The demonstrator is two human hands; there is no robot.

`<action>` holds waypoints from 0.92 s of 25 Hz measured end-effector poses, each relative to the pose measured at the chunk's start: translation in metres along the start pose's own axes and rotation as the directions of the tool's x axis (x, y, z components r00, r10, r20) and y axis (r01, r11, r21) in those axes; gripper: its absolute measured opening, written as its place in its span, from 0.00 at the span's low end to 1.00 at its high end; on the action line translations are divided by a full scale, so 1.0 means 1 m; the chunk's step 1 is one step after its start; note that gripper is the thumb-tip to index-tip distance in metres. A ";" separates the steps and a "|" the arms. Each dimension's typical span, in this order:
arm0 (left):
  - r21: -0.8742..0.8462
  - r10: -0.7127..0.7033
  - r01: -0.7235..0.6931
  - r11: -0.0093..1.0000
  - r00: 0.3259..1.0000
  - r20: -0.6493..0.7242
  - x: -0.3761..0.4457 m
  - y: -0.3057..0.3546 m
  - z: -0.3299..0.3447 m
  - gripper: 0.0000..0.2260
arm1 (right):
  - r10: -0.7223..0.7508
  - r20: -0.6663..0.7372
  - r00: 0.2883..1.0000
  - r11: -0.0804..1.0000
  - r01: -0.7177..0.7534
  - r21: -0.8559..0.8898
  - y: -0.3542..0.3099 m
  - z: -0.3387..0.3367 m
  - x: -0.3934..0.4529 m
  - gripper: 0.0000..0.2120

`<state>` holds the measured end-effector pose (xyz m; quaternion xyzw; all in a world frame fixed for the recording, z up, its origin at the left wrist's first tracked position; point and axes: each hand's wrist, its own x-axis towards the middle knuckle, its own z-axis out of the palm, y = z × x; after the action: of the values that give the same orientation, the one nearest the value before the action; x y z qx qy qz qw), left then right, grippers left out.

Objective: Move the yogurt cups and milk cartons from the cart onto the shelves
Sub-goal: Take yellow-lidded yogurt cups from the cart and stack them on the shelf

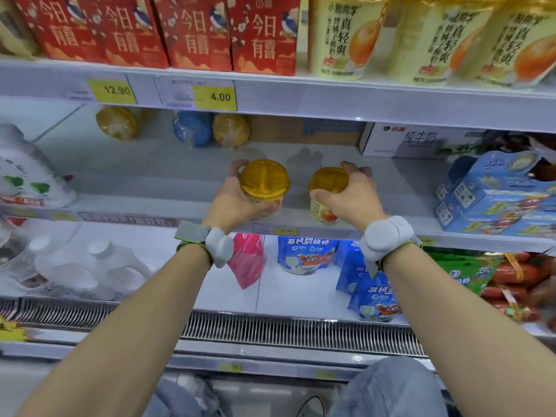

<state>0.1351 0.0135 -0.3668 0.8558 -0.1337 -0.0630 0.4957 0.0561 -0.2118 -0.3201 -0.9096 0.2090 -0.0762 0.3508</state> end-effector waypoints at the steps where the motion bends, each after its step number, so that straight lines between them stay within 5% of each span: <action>1: 0.039 0.004 -0.002 0.999 0.999 -0.037 0.000 -0.001 0.000 0.45 | 0.001 0.001 1.000 1.000 -0.001 0.000 0.000 0.000 0.001 0.43; 23: 0.175 0.180 -0.150 0.973 0.969 -0.169 -0.008 -0.031 0.012 0.42 | 0.059 -0.135 0.989 0.993 -0.045 0.107 0.001 0.028 0.008 0.43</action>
<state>0.1295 0.0206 -0.3995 0.8809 -0.1629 0.0687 0.4390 0.0714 -0.1989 -0.3418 -0.8770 0.2520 -0.1404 0.3842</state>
